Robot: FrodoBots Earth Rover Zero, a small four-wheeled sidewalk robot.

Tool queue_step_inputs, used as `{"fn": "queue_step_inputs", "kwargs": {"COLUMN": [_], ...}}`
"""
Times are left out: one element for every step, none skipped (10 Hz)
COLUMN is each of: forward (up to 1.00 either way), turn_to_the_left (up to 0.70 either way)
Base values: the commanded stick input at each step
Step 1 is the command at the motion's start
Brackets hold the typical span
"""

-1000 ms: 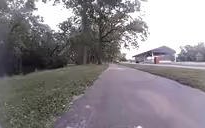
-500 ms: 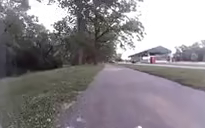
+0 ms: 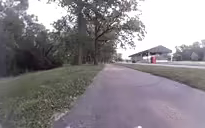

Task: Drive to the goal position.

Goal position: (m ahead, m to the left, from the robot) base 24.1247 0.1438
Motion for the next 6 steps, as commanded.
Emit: {"fn": "queue_step_inputs", "kwargs": {"forward": [0.70,0.70,0.70,0.70,0.70,0.70], "turn_to_the_left": [0.00,-0.01,-0.07,-0.10,0.00,0.00]}}
